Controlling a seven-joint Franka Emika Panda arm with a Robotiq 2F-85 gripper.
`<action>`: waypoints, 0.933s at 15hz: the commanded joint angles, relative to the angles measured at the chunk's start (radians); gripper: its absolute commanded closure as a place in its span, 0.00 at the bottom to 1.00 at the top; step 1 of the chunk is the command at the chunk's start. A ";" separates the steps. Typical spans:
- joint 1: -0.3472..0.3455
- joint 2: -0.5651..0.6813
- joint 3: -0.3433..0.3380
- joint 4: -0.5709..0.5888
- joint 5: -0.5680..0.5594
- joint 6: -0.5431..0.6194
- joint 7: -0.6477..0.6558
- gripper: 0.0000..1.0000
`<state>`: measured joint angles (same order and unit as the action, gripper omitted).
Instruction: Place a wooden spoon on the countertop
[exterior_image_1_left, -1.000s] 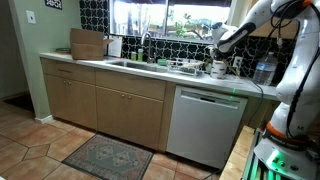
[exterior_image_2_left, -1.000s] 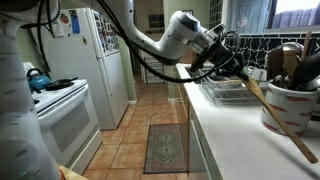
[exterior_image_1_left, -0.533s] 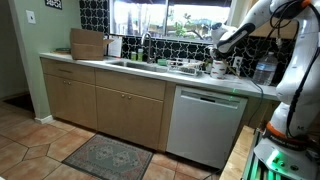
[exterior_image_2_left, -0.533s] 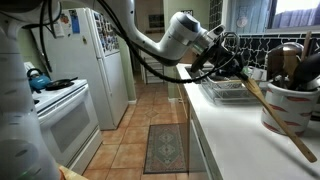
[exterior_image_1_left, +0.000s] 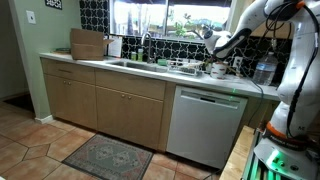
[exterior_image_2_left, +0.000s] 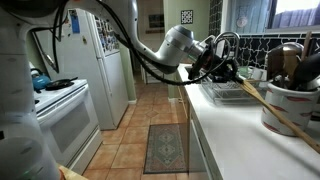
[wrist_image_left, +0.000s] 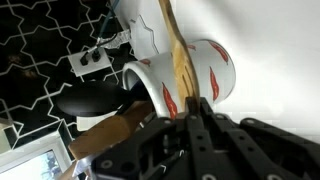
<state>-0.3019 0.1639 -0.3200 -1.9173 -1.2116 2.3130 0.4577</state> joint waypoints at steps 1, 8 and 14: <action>0.017 0.037 0.005 -0.015 -0.098 -0.029 0.083 0.99; 0.007 0.110 0.012 -0.047 -0.199 -0.004 0.179 0.99; 0.002 0.153 0.018 -0.054 -0.251 -0.004 0.231 0.99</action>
<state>-0.2906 0.3038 -0.3086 -1.9627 -1.4208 2.3063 0.6514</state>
